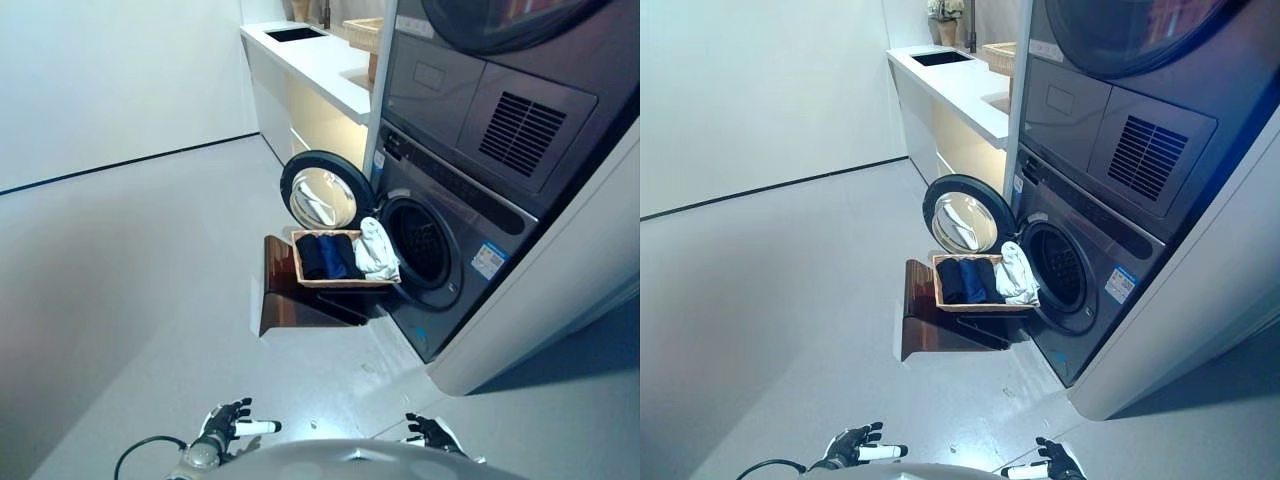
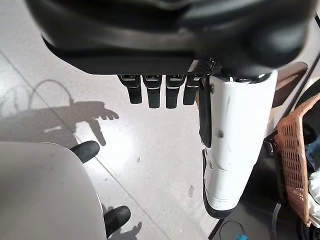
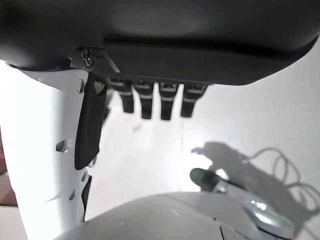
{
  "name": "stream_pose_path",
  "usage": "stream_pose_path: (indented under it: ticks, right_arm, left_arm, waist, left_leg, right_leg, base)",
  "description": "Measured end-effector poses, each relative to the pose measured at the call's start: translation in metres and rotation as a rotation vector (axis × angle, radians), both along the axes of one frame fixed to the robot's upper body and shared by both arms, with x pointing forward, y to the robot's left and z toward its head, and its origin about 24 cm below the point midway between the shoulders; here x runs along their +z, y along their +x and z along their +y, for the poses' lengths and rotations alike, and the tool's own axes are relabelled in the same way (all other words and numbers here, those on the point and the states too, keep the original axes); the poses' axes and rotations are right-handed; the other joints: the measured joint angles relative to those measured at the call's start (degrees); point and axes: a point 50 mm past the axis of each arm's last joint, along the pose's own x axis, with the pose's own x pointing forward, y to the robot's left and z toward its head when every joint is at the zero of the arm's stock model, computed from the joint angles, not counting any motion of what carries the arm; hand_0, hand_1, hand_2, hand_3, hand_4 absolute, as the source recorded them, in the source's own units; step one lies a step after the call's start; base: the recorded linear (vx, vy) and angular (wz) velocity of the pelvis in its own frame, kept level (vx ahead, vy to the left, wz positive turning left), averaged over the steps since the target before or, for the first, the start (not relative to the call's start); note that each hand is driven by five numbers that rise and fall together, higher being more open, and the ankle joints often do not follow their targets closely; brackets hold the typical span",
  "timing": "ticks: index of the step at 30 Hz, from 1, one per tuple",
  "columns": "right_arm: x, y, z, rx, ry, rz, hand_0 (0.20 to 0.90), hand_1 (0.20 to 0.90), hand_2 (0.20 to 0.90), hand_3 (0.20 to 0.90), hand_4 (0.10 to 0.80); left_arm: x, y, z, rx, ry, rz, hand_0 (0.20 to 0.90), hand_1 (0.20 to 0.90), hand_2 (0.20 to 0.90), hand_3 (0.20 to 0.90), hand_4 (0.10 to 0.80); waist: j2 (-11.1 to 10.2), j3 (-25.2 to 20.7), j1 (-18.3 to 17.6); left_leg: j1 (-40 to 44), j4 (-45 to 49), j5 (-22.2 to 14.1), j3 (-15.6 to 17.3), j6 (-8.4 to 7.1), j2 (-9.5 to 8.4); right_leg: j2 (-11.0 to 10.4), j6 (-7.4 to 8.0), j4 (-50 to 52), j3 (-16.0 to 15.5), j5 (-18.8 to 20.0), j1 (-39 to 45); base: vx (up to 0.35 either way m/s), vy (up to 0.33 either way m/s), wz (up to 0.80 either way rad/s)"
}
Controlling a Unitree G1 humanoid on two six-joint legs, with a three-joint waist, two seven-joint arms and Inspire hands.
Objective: Pick up the clothes and place them into the washing machine
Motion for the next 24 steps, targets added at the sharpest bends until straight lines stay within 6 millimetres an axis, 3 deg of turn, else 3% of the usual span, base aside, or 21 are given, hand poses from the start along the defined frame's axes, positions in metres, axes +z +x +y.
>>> stream_pose_path:
  ticks: [7, 9, 10, 11, 13, 15, 16, 17, 18, 19, 20, 21, 22, 23, 24]
  right_arm:
    - [0.004, 0.018, -0.004, -0.085, -0.005, -0.059, 0.9, 0.9, 0.9, 0.9, 0.8]
    - [0.008, 0.036, -0.003, -0.081, 0.001, -0.108, 0.9, 0.9, 0.9, 0.9, 0.8]
    - [0.011, 0.049, -0.002, -0.083, 0.005, -0.142, 0.9, 0.9, 0.9, 0.9, 0.8]
    - [0.012, 0.054, -0.002, -0.085, 0.01, -0.159, 0.9, 0.9, 0.9, 0.9, 0.8]
    - [0.014, 0.057, -0.003, -0.104, 0.012, -0.173, 0.9, 0.9, 0.9, 0.9, 0.8]
    - [0.016, 0.06, -0.008, -0.122, -0.004, -0.181, 0.9, 0.9, 0.9, 0.9, 0.8]
    - [0.016, 0.061, -0.01, -0.126, -0.009, -0.185, 0.9, 0.9, 0.9, 0.9, 0.8]
    - [0.016, 0.061, -0.011, -0.131, -0.01, -0.187, 0.9, 0.9, 0.9, 0.9, 0.8]
    - [0.017, 0.062, -0.012, -0.142, -0.011, -0.193, 0.9, 0.9, 0.9, 0.9, 0.8]
    - [0.017, 0.062, -0.011, -0.138, -0.01, -0.193, 0.9, 0.9, 0.9, 0.9, 0.8]
    - [0.016, 0.06, -0.01, -0.132, -0.006, -0.184, 0.9, 0.9, 0.9, 0.9, 0.8]
    - [0.015, 0.056, -0.01, -0.137, -0.006, -0.172, 0.9, 0.9, 0.9, 0.9, 0.8]
    - [0.015, 0.054, -0.012, -0.138, -0.012, -0.166, 0.9, 0.9, 0.9, 0.9, 0.8]
    - [0.014, 0.054, -0.012, -0.138, -0.015, -0.156, 0.9, 0.9, 0.9, 0.9, 0.8]
    - [0.014, 0.055, -0.012, -0.115, -0.022, -0.151, 0.9, 0.9, 0.9, 0.9, 0.8]
  left_arm:
    - [0.003, 0.013, 0.001, 0.031, -0.007, -0.031, 0.9, 0.9, 0.9, 0.9, 0.8]
    - [0.005, 0.02, 0.003, 0.034, -0.004, -0.049, 0.9, 0.9, 0.9, 0.9, 0.8]
    - [0.006, 0.025, 0.004, 0.034, 0.001, -0.06, 0.9, 0.9, 0.9, 0.9, 0.8]
    - [0.006, 0.025, 0.006, 0.034, 0.005, -0.057, 0.9, 0.9, 0.9, 0.9, 0.8]
    - [0.006, 0.024, 0.007, 0.037, 0.006, -0.055, 0.9, 0.9, 0.9, 0.9, 0.8]
    - [0.007, 0.029, 0.008, 0.038, 0.022, -0.057, 0.9, 0.9, 0.9, 0.9, 0.8]
    - [0.007, 0.029, 0.009, 0.046, 0.038, -0.059, 0.9, 0.9, 0.9, 0.9, 0.8]
    - [0.007, 0.028, 0.011, 0.053, 0.044, -0.055, 0.9, 0.9, 0.9, 0.9, 0.8]
    - [0.005, 0.021, 0.015, 0.079, 0.069, -0.035, 0.9, 0.9, 0.9, 0.9, 0.8]
    - [0.004, 0.016, 0.017, 0.088, 0.084, -0.021, 0.9, 0.9, 0.9, 0.9, 0.8]
    - [0.003, 0.011, 0.019, 0.101, 0.097, -0.002, 0.9, 0.9, 0.9, 0.9, 0.8]
    - [0.002, 0.007, 0.016, 0.113, 0.094, 0.009, 0.9, 0.9, 0.9, 0.9, 0.8]
    - [0.001, 0.008, 0.01, 0.126, 0.082, 0.005, 0.9, 0.9, 0.9, 0.9, 0.8]
    - [0.002, 0.014, 0.007, 0.132, 0.073, -0.013, 0.9, 0.9, 0.9, 0.9, 0.8]
    - [0.003, 0.022, 0.002, 0.142, 0.054, -0.048, 0.9, 0.9, 0.9, 0.9, 0.8]
  waist:
    - [0.1, 3.6, -0.3]
    - [0.0, 6.1, -0.6]
    - [-0.4, 7.6, -0.6]
    - [-0.3, 7.8, -1.5]
    - [-0.8, 7.6, -2.0]
    - [-0.7, 7.8, -2.0]
    - [-0.6, 7.9, -2.1]
    - [-0.6, 7.8, -2.3]
    - [-0.7, 7.8, -3.4]
    - [-0.7, 7.7, -3.4]
    - [-0.2, 6.9, -3.9]
    - [1.3, 5.7, -4.4]
    - [2.9, 4.7, -4.9]
    - [2.4, 4.6, -4.6]
    - [1.0, 4.0, -2.7]
  left_leg:
    - [-1.4, 0.1, 0.0, 1.0, 0.84, -0.77]
    - [-1.0, 0.3, -0.4, 0.2, 1.88, -0.82]
    - [-0.7, 0.0, -0.3, -0.3, 2.37, -1.07]
    - [-0.6, 0.0, -0.6, -0.7, 2.21, -1.24]
    - [-0.3, 0.0, -0.7, -1.2, 2.4, -1.4]
    - [0.2, 0.2, -2.1, -1.3, 1.54, -1.67]
    - [0.6, 0.1, -2.6, -1.6, 1.12, -1.67]
    - [0.9, 0.2, -2.8, -1.8, 0.9, -1.55]
    - [2.8, 0.0, -4.1, -2.4, -0.73, -0.9]
    - [3.6, 0.0, -4.9, -2.9, -1.58, -0.47]
    - [5.2, -0.3, -6.4, -3.8, -2.97, 1.23]
    - [6.1, -0.1, -7.8, -5.5, -3.97, 4.09]
    - [6.1, 3.5, -8.3, -6.1, -6.64, 6.48]
    - [4.2, 8.8, -8.7, -5.7, -7.07, 7.11]
    - [-0.6, 20.2, -7.8, -6.5, -7.07, 7.04]
  right_leg:
    - [-0.2, 0.7, 12.0, -0.3, -4.1, -7.5]
    - [-0.6, 2.35, 21.7, -0.8, -5.8, -12.4]
    - [-1.1, 2.77, 28.7, -1.5, -7.3, -16.8]
    - [-1.6, 2.71, 29.3, -1.9, -7.3, -18.8]
    - [-2.6, 2.6, 27.1, -3.5, -6.9, -20.0]
    - [-6.7, 3.7, 16.8, -6.8, -4.8, -21.6]
    - [-8.5, 4.68, 11.6, -6.7, -2.3, -22.6]
    - [-9.1, 4.65, 9.5, -6.7, -1.2, -22.8]
    - [-9.7, 4.61, 7.3, -6.0, 0.9, -23.1]
    - [-9.5, 4.46, 7.9, -5.4, 1.2, -22.5]
    - [-7.8, 3.55, 9.8, -3.9, 2.8, -21.8]
    - [-4.9, 2.89, 13.0, -3.1, 4.3, -21.9]
    - [-2.6, 0.81, 14.5, -3.8, 4.9, -20.7]
    - [-2.3, -0.42, 14.6, -3.5, 3.9, -19.8]
    - [-1.2, -1.77, 13.3, -3.9, 3.0, -17.8]
  base:
    - [0.059, 0.071, -0.13]
    - [0.156, 0.026, -0.25]
    - [0.19, -0.023, -0.2]
    - [0.189, -0.022, -0.14]
    - [0.344, -0.153, 0.17]
    - [0.461, -0.211, 0.16]
    - [0.413, -0.2, 0.17]
    - [0.395, -0.205, 0.15]
    - [0.399, -0.229, 0.14]
    - [0.409, -0.276, 0.21]
    - [0.369, -0.305, 0.35]
    - [0.326, -0.34, 0.72]
    - [0.245, -0.352, 0.69]
    - [0.198, -0.392, 0.47]
    - [0.109, -0.271, 0.07]
